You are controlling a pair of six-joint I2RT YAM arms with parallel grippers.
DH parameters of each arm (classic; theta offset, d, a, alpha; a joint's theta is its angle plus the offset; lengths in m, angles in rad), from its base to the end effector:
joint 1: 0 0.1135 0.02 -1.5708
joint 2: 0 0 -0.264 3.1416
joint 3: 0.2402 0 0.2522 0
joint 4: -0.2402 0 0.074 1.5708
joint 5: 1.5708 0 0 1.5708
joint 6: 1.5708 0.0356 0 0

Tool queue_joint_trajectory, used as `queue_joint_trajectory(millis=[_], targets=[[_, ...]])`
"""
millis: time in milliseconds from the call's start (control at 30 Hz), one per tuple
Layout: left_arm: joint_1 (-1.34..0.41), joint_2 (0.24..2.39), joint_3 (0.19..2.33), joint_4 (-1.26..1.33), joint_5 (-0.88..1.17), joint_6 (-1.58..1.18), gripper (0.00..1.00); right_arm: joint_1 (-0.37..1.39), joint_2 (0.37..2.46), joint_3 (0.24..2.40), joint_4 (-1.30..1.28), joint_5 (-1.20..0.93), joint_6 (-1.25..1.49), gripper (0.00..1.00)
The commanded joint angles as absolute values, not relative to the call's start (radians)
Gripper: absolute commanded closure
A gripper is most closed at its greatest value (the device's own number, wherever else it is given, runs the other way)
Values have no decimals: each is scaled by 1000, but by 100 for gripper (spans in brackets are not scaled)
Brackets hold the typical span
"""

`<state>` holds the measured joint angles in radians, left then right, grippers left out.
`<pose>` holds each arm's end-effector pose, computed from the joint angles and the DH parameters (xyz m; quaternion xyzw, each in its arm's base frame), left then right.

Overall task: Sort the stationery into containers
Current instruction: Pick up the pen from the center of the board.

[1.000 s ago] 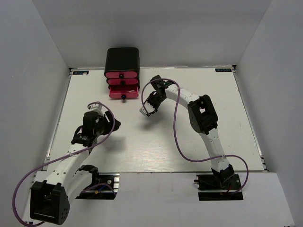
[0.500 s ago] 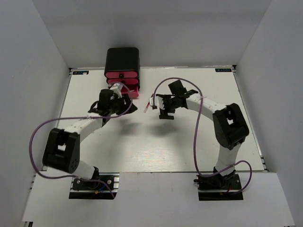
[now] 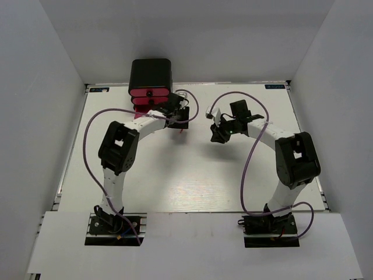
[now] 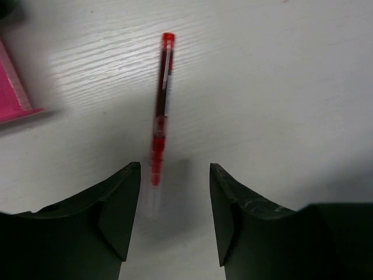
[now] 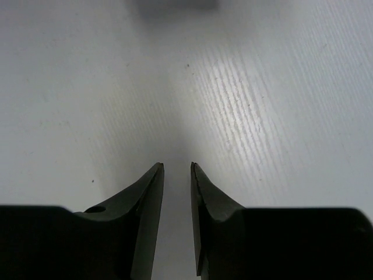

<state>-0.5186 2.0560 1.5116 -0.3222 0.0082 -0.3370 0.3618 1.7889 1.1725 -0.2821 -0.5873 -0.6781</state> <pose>0.3948 -0.2256 0.1880 0.0865 0.9346 -0.1466 0.3122 0.3449 0.1516 0.1975 -0.5318 0.7368 0.2201 0.3548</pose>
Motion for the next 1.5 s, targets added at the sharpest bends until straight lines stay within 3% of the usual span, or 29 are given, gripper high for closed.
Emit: queue_joint_trajectory(millis=[0,300,933,1033,1467], targets=[[-518,2081,1614,-487,-179,-325,40,341,1695,1118,-176,-655,-609,68],[-528,2213,1781,-564,-224,-295,44,285,1648,1026,-134,-701,-581,66],[-557,2206,1764,-531,-160,-284,44,252,1675,1035,-123,-738,-569,63],[-566,2215,1750,-531,-160,-284,50,249,1672,1029,-121,-738,-565,63],[-595,2243,1741,-560,-233,-253,55,242,1666,1016,-103,-752,-549,63]])
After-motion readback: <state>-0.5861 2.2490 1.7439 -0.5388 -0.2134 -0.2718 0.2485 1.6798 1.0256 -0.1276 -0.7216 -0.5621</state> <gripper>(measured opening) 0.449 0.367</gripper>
